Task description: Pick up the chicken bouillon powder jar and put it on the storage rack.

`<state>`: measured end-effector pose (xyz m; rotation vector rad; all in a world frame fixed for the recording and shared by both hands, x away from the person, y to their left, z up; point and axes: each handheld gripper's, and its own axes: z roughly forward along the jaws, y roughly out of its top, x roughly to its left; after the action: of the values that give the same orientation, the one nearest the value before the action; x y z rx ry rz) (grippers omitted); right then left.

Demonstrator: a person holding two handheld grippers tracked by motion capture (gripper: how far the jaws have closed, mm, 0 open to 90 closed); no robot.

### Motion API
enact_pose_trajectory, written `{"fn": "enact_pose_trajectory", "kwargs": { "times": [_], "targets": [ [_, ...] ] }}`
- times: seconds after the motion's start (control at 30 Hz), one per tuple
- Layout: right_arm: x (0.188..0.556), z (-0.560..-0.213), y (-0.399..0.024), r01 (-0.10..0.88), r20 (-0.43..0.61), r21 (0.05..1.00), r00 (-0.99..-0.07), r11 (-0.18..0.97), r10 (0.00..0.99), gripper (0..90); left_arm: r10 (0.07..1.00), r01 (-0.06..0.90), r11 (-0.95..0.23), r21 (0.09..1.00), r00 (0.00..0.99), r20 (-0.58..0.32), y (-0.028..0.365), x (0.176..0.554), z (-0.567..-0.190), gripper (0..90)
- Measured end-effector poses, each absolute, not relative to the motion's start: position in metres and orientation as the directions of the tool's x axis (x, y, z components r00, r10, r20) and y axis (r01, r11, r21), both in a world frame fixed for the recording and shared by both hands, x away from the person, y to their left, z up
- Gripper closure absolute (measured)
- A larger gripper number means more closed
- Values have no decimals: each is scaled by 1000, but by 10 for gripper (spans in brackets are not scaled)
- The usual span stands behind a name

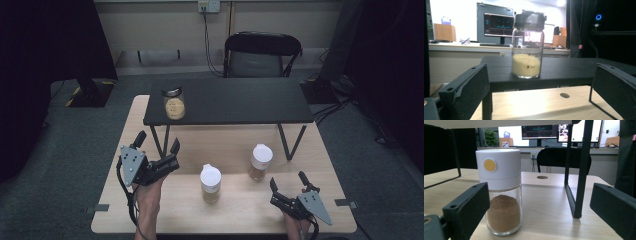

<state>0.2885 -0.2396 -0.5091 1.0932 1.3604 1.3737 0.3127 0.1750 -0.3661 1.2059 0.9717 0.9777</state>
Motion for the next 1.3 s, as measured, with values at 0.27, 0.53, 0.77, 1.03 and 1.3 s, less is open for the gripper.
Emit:
{"fn": "enact_pose_trajectory", "kwargs": {
  "times": [0.27,0.53,0.77,1.03,1.3],
  "targets": [
    [288,-509,-240,-9,1,1000,-216,-3,976,18,955,-66,101,993,286,-78,175,310,-386,4],
    [288,-509,-240,-8,1,1000,-215,-3,977,18,955,-42,92,995,287,-76,174,307,-401,4],
    [288,-509,-240,-8,1,1000,-214,-3,977,20,957,-42,81,996,284,-66,172,303,-417,3],
    [288,-509,-240,-8,2,1000,-214,-3,977,20,957,-41,72,997,285,-57,170,301,-434,4],
    [289,-509,-240,-8,2,1000,-213,-3,977,21,963,-37,48,998,267,-37,170,300,-450,4]
  ]
}}
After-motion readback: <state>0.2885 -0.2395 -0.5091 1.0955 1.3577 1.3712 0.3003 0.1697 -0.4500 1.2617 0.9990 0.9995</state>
